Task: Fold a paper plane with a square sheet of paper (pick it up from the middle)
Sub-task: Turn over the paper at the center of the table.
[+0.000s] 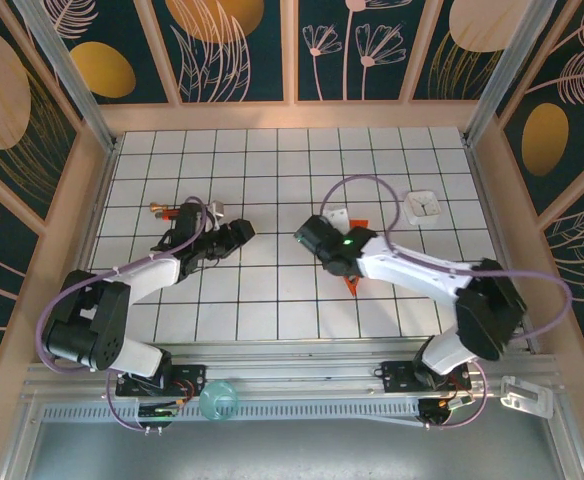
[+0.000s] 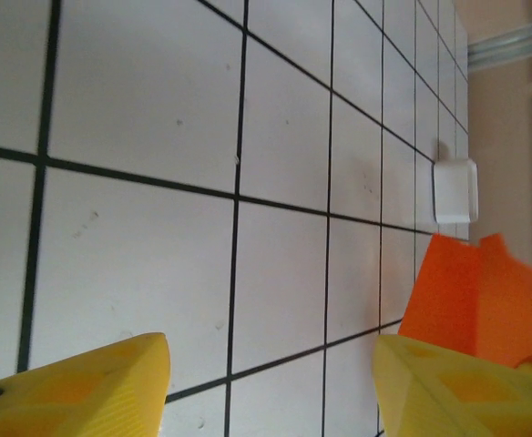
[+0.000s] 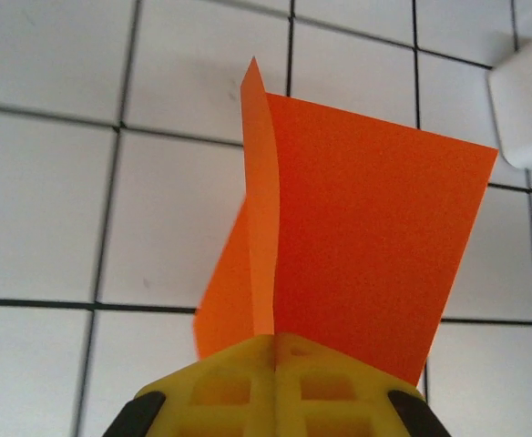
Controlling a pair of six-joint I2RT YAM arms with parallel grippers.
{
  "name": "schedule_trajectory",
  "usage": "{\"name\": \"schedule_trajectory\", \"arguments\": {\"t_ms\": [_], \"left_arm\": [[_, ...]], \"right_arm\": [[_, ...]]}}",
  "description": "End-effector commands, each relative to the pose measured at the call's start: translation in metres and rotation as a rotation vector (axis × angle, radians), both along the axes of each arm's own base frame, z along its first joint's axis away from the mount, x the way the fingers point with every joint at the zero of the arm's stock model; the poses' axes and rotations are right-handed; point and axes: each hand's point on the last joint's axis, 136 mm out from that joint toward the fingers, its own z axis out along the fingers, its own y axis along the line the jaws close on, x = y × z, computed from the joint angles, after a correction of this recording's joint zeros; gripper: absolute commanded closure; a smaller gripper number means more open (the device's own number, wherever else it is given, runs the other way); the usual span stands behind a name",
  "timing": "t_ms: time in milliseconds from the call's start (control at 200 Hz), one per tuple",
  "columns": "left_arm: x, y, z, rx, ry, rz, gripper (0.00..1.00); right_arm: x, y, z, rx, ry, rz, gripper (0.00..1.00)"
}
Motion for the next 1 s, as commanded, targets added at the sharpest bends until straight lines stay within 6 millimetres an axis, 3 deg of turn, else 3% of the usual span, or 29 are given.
{"name": "schedule_trajectory", "arguments": {"t_ms": [0, 160, 300, 410, 545, 635, 746, 881, 996], "left_arm": [[0.008, 0.010, 0.012, 0.031, -0.042, 0.019, 0.39], [0.011, 0.016, 0.006, 0.078, -0.041, 0.017, 0.38], [0.014, 0.025, 0.003, 0.136, -0.038, 0.025, 0.38], [0.016, 0.034, 0.003, 0.178, -0.036, 0.052, 0.37], [0.012, 0.032, 0.007, 0.140, 0.002, 0.065, 0.41], [-0.007, 0.014, 0.009, 0.027, 0.033, 0.045, 0.45], [-0.041, -0.024, 0.007, -0.005, 0.050, -0.014, 0.47], [-0.072, -0.076, 0.006, -0.116, 0.092, -0.107, 0.57], [-0.085, -0.117, -0.005, -0.127, 0.139, -0.214, 0.64]], "right_arm": [[-0.006, -0.011, -0.004, -0.178, -0.063, -0.084, 1.00], [-0.017, 0.042, -0.042, -0.217, -0.037, -0.034, 1.00], [-0.023, 0.103, -0.064, -0.128, -0.006, 0.034, 0.89], [-0.030, 0.142, -0.064, 0.013, 0.020, 0.098, 0.81], [-0.045, 0.176, -0.039, 0.285, 0.058, 0.208, 0.73], [-0.057, 0.173, -0.015, 0.446, 0.073, 0.262, 0.72], [-0.057, 0.134, -0.001, 0.603, 0.117, 0.267, 0.70], [-0.041, 0.068, -0.022, 0.748, 0.183, 0.181, 0.70], [-0.038, 0.044, -0.041, 0.789, 0.208, 0.132, 0.76]]}}
